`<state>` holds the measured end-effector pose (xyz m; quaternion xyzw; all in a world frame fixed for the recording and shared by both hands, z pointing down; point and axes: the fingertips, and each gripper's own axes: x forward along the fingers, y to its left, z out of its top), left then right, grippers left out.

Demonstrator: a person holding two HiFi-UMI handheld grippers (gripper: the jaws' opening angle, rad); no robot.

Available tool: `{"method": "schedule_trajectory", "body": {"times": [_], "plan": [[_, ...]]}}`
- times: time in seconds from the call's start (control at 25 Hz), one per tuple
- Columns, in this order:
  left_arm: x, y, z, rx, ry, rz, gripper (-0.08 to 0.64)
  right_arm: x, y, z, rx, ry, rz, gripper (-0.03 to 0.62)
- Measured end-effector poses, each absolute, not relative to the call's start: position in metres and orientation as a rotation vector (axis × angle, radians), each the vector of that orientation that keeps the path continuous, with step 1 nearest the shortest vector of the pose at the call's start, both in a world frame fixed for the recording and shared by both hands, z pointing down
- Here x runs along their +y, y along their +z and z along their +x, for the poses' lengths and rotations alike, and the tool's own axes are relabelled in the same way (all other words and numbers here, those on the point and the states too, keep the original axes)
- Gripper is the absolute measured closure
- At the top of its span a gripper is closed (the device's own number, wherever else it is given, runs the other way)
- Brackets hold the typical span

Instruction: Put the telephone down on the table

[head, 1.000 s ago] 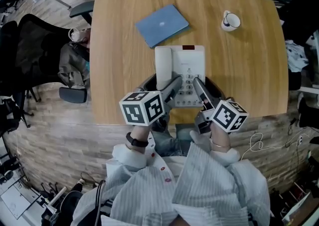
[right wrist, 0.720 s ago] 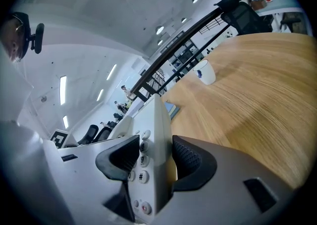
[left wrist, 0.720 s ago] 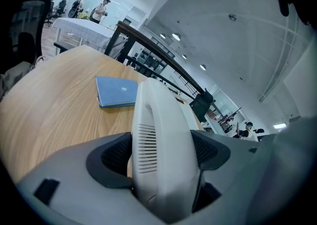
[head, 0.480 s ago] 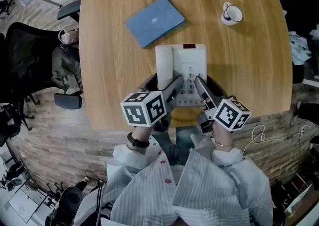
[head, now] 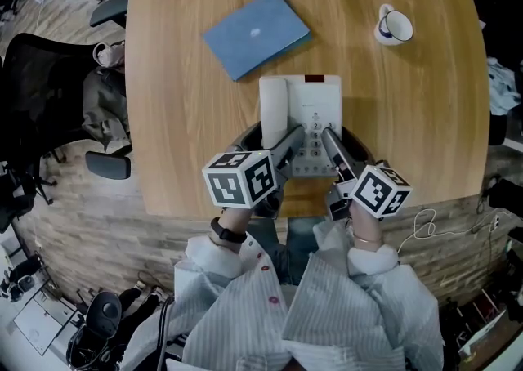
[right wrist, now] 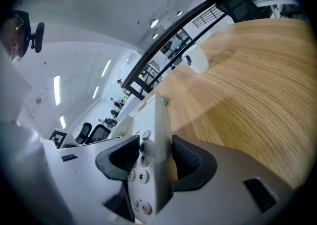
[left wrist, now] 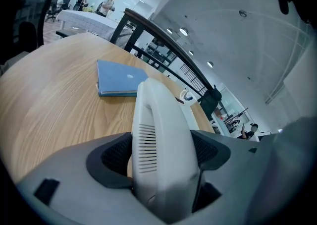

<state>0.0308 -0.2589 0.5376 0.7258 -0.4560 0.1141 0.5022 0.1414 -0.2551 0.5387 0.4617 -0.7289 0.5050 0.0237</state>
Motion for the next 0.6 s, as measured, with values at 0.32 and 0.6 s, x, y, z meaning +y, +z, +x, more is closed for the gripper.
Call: {"method": "schedule_trajectory", "body": {"times": [0.32, 0.6], "plan": [[-0.261, 0.561, 0.035, -1.107, 0.293, 1.72, 0.184, -0.258, 0.563, 0.146, -2.213, 1.578, 1.414, 0.371], [-0.261, 0.573, 0.04, -1.119, 0.298, 1.735, 0.184, -0.259, 0.575, 0.15, -2.214, 1.574, 1.398, 0.37]]}}
